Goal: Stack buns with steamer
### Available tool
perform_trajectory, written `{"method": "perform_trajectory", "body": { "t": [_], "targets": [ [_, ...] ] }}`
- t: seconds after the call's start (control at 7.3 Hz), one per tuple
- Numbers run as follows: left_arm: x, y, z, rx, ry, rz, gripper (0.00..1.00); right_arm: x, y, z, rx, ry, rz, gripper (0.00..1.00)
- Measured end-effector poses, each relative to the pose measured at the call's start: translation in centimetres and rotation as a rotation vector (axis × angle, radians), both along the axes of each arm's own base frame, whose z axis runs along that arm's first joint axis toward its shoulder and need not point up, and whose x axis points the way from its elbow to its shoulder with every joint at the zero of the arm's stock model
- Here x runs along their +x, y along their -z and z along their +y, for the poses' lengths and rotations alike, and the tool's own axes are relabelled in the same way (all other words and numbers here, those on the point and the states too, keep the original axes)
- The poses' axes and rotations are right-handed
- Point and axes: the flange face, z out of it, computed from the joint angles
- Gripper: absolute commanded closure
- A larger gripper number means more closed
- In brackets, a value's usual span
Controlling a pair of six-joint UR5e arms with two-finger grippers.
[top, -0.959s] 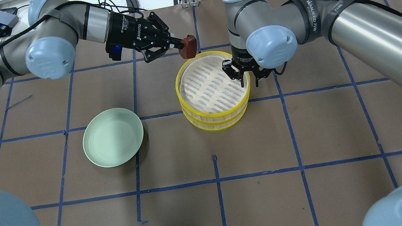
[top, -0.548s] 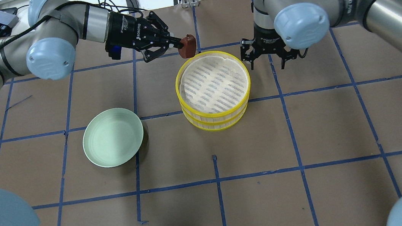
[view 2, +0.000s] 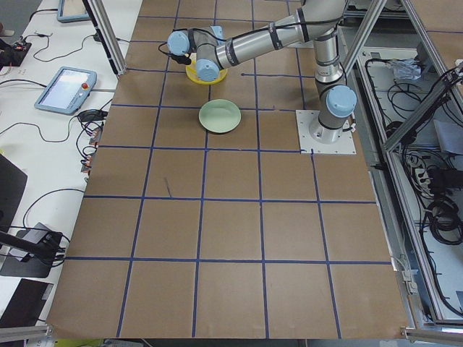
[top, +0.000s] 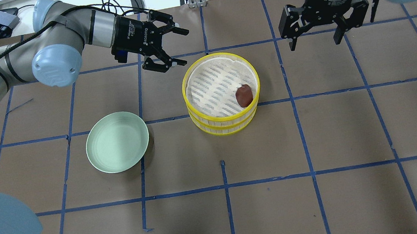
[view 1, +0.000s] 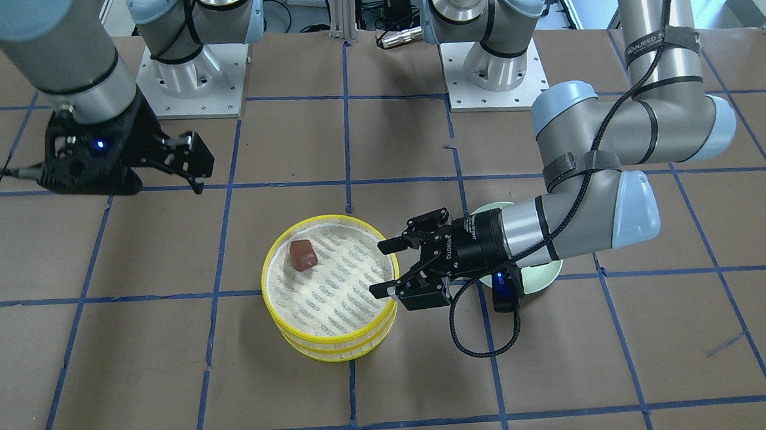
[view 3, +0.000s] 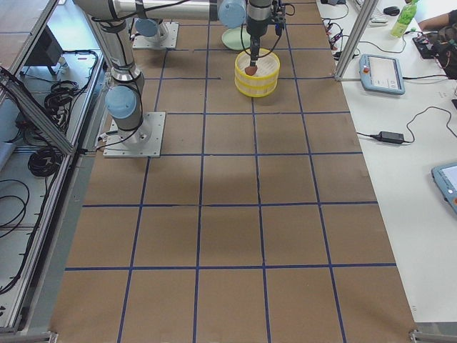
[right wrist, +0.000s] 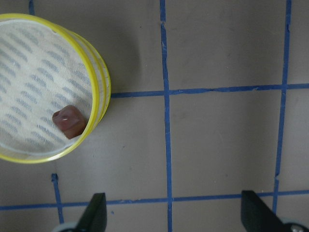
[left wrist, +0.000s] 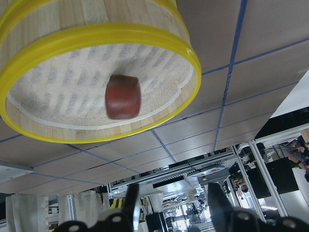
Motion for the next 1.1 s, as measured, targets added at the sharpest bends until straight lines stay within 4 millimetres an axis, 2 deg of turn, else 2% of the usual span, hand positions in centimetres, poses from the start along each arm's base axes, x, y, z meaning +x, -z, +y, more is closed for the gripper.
{"method": "perform_trajectory", "body": {
  "t": [0.14,0.41,0.55,0.82,0.96,1.1],
  "targets": [
    [0.3,0.2,0.1,-0.044,0.034,-0.061,0.0,0.2,-1.5,0.9,0.012,-0.016,0.001,0.01],
    [1.9,0.6,0.9,-0.214,0.213,-0.283,0.0,0.4,-1.3,1.4,0.037,-0.041,-0.002,0.01],
    [3.1,0.9,1.4,-0.3,0.36,-0.404,0.0,0.3,-0.8,1.5,0.046,-0.058,-0.005,0.01],
    [6.3,1.2,2.5,-0.407,0.777,-0.636,0.0,0.0,-0.7,1.4,0.04,-0.069,-0.006,0.01],
    [7.5,0.6,2.8,-0.431,0.926,-0.712,0.0,0.1,-0.8,1.5,0.034,-0.068,-0.006,0.0],
    [7.8,-1.2,3.2,-0.459,0.993,-0.758,0.0,0.1,-1.0,1.7,0.029,-0.067,-0.006,0.01]
  ]
}}
